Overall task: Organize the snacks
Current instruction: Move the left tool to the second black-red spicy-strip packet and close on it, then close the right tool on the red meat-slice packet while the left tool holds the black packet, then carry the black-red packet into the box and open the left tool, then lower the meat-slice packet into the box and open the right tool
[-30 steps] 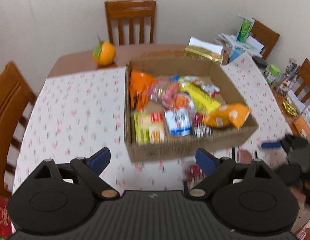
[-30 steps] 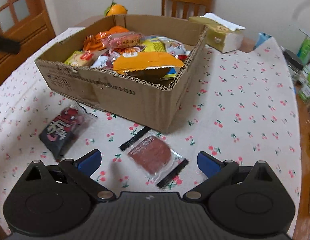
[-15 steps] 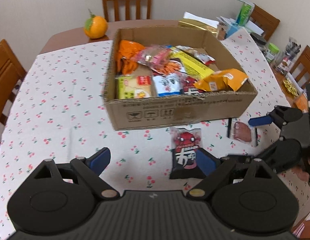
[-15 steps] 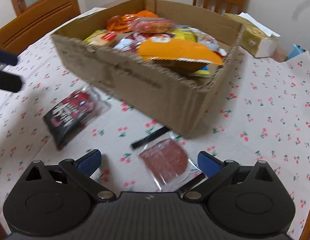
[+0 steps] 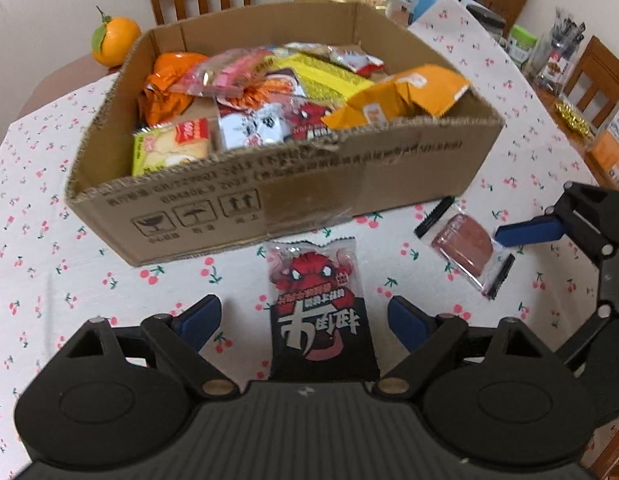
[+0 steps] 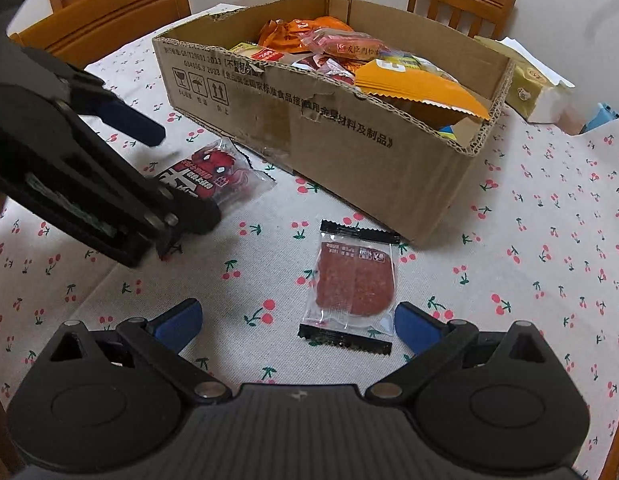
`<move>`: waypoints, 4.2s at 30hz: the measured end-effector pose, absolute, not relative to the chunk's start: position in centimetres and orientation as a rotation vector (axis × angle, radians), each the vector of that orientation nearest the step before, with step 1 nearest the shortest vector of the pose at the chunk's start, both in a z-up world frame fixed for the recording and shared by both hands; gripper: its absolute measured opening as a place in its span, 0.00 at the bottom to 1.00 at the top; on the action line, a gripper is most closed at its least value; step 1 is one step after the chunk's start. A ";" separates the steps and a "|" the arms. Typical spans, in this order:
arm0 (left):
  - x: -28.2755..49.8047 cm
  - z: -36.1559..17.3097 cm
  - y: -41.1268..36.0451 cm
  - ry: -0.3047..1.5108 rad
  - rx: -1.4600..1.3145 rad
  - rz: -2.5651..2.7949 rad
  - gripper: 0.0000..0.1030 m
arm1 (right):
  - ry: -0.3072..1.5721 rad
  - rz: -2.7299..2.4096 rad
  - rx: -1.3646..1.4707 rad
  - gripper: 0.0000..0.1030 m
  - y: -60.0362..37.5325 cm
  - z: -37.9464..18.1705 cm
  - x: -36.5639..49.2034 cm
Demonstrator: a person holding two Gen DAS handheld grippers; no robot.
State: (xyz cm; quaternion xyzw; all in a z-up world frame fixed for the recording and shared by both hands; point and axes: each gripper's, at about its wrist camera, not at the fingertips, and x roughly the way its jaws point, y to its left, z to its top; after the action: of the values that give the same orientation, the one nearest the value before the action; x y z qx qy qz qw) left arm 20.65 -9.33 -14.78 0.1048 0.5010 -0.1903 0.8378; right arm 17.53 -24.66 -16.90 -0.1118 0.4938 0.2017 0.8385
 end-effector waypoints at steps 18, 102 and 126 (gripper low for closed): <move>20.7 -14.9 -8.8 1.029 0.222 -0.383 0.48 | 1.028 0.412 -0.226 1.00 -24.6 -16.9 17.5; 26.6 -3.8 -7.4 0.832 0.247 -0.522 0.86 | 0.899 0.256 -0.132 0.49 -25.8 -4.3 16.0; 19.1 -6.2 1.7 0.783 0.136 -0.275 0.97 | 0.834 0.212 -0.180 0.49 -23.0 -2.8 32.2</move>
State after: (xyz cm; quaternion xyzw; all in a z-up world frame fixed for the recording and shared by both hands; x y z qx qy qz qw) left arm 19.08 1.65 -6.24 0.0658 0.3799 -0.1334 0.9130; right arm 32.17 -23.05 -2.79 -0.0870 0.4035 0.1027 0.9050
